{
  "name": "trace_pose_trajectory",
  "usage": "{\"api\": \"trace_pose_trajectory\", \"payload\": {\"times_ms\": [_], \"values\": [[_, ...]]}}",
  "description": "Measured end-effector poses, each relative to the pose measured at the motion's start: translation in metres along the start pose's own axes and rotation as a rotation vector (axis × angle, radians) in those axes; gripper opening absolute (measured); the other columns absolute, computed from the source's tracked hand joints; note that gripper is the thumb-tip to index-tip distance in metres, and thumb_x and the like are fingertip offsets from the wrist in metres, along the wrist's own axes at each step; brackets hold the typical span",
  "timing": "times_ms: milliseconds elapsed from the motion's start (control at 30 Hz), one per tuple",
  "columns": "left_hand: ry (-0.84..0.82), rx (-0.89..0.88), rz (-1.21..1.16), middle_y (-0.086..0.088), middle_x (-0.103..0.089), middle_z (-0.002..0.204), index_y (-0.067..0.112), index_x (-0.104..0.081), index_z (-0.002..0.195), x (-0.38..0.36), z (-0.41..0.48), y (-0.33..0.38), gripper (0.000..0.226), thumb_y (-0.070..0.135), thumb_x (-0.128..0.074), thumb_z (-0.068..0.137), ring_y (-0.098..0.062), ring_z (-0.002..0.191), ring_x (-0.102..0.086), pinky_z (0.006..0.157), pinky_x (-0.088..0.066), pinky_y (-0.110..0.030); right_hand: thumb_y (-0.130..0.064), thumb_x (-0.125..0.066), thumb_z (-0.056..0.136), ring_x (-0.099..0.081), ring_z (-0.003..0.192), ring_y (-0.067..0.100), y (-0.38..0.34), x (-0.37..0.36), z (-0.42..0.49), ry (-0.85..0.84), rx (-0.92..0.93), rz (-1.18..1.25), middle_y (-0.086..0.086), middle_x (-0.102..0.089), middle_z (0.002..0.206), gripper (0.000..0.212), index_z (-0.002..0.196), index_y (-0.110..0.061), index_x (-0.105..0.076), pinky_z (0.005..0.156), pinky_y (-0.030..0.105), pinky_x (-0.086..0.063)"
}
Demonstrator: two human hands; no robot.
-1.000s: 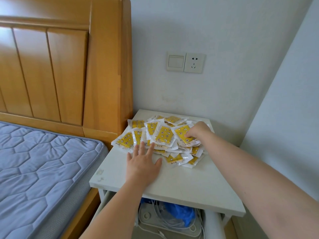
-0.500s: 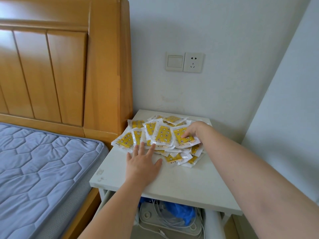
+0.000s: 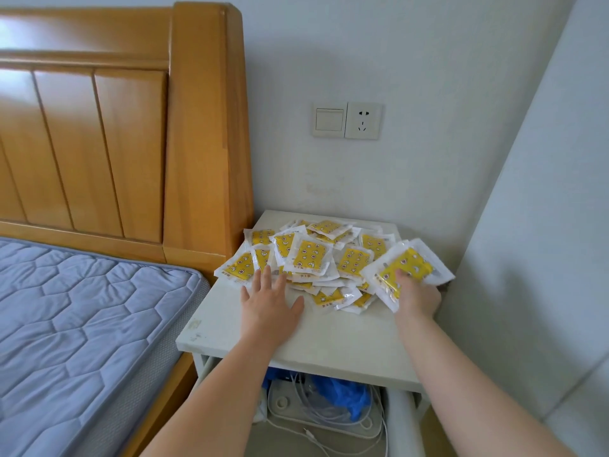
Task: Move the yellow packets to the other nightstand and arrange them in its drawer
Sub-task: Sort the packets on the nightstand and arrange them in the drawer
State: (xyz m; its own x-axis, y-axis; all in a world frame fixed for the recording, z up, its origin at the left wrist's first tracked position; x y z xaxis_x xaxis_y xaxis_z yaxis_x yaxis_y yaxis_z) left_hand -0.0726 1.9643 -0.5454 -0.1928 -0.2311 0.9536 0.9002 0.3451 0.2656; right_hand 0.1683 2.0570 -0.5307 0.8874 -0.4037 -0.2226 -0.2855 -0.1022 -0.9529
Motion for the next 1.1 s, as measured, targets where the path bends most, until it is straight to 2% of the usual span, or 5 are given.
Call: {"api": "trace_pose_trajectory", "payload": {"times_ms": [167,300,767,967,1100], "values": [[0.12,-0.062,0.024,-0.002,-0.005,0.161,0.024,-0.015,0.152,0.015,-0.002,0.007,0.062,0.046,-0.036,0.098,-0.022,0.149,0.002,0.12,-0.004,-0.042,-0.008,-0.067,0.084,-0.063,0.082,0.023,0.006,0.007,-0.015,-0.035,0.19,-0.123,0.008,-0.066,0.09,0.011,0.094,-0.007,-0.065,0.058,0.018,-0.046],[0.219,-0.06,-0.129,-0.002,-0.034,0.151,0.018,-0.028,0.148,0.035,0.019,0.023,0.053,0.031,-0.042,0.099,-0.022,0.14,-0.027,0.112,-0.032,-0.037,-0.011,-0.067,0.084,-0.064,0.083,0.024,0.005,0.004,-0.013,0.004,0.224,-0.188,0.012,-0.069,0.095,0.02,0.102,-0.001,-0.066,0.06,0.021,-0.043],[-0.105,0.278,-0.194,-0.014,-0.037,0.143,0.009,-0.03,0.143,0.021,0.081,0.049,0.071,0.04,-0.063,0.089,-0.028,0.119,-0.052,0.081,-0.051,-0.032,-0.008,-0.067,0.084,-0.063,0.084,0.019,0.01,-0.001,0.0,-0.079,0.273,-0.16,0.004,-0.066,0.096,0.024,0.108,-0.005,-0.063,0.066,0.021,-0.045],[-0.192,0.392,-0.394,0.001,-0.046,0.068,0.01,-0.042,0.085,0.028,0.086,0.042,0.029,0.027,-0.065,0.089,-0.008,0.052,-0.044,0.036,-0.032,-0.017,-0.009,-0.068,0.084,-0.065,0.09,0.02,0.013,-0.001,0.001,-0.11,0.291,-0.158,0.005,-0.067,0.099,0.026,0.11,-0.006,-0.063,0.073,0.026,-0.05],[-0.1,0.503,-0.758,0.0,-0.047,0.067,0.009,-0.044,0.076,0.036,0.095,0.026,0.021,0.015,-0.051,0.094,-0.011,0.056,-0.046,0.052,-0.042,-0.017,-0.009,-0.068,0.085,-0.064,0.09,0.019,0.014,-0.002,0.001,-0.122,0.292,-0.152,0.002,-0.066,0.098,0.027,0.111,-0.007,-0.062,0.072,0.025,-0.049]]}}
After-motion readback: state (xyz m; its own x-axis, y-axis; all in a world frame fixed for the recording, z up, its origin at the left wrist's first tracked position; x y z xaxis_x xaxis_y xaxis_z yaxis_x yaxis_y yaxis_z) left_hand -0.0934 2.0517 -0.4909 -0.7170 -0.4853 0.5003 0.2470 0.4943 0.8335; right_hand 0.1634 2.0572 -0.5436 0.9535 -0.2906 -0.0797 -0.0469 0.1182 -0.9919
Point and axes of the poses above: each hand's wrist, its own z-axis towards the middle knuckle, its own x-axis out of the back of the hand, y = z × x, the point moved 5 cm from there along z, towards the middle knuckle
